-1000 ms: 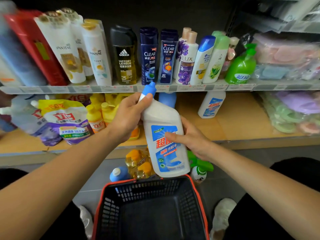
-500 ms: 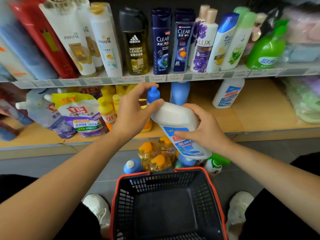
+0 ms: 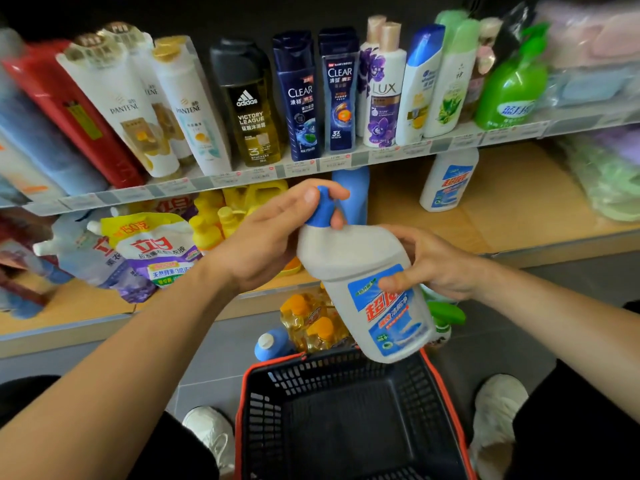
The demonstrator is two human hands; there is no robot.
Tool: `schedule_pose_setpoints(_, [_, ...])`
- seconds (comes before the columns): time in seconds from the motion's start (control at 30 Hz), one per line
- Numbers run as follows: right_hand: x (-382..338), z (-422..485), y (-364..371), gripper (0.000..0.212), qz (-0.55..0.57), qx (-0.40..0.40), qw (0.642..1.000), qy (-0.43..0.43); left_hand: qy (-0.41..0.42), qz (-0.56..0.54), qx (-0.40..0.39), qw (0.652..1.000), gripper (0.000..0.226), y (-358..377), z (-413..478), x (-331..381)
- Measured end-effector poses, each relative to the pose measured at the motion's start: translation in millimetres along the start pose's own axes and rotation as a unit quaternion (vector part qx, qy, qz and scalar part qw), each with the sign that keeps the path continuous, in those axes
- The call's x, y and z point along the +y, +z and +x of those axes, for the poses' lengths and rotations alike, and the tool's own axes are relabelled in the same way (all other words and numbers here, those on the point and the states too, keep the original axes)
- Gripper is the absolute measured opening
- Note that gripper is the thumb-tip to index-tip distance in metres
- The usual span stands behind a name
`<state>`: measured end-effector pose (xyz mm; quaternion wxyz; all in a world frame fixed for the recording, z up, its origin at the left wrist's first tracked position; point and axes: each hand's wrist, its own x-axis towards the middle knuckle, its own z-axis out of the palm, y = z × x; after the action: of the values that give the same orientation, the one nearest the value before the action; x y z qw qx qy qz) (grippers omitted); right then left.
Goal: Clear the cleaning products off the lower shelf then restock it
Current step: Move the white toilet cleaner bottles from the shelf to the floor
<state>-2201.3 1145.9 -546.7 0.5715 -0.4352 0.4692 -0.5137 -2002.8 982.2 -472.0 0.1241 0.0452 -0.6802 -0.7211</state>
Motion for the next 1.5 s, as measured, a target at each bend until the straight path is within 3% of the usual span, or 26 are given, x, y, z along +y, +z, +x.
schedule_pose_setpoints(0.17, [1.6,-2.4,-0.3,0.064,-0.044,0.075,0.996,-0.023,0.064,0.122,0.082,0.987,0.017,12.8,2.1,-11.4])
schedule_pose_setpoints(0.3, [5.8,-1.9,4.7,0.067,-0.058,0.112,0.991,-0.035,0.106,0.255,0.11,0.955,0.023,14.0,1.6,-21.3])
schedule_pose_setpoints(0.43, [7.2,-1.1,12.1,0.069,-0.104,0.161,0.98,-0.046,0.114,0.319,0.145,0.93,0.039,13.6,0.9,-28.5])
schedule_pose_setpoints(0.5, [6.8,-0.1,15.2,0.07,-0.135,0.179,0.973,-0.053,0.112,0.324,0.169,0.924,0.035,15.7,2.3,-30.0])
schedule_pose_setpoints(0.63, [8.4,-2.1,18.2,0.068,-0.159,0.187,0.968,-0.053,0.093,0.311,0.148,0.934,0.002,11.2,5.5,-28.8])
schedule_pose_setpoints(0.8, [10.5,-4.2,17.9,0.067,-0.11,0.158,0.981,-0.03,0.049,0.221,0.104,0.968,0.014,6.0,8.3,-21.2])
schedule_pose_setpoints(1.03, [10.1,-5.5,18.2,0.066,-0.055,0.152,0.987,-0.021,0.02,0.082,0.139,0.987,0.039,4.8,12.1,-27.2])
schedule_pose_setpoints(1.27, [10.5,-6.1,19.2,0.062,-0.03,0.156,0.987,-0.011,0.042,0.108,0.179,0.977,0.029,5.9,8.5,-34.4])
schedule_pose_setpoints(1.5, [11.1,-5.4,23.1,0.065,-0.073,0.172,0.982,-0.021,0.04,0.253,0.313,0.915,0.024,7.7,6.3,-38.0])
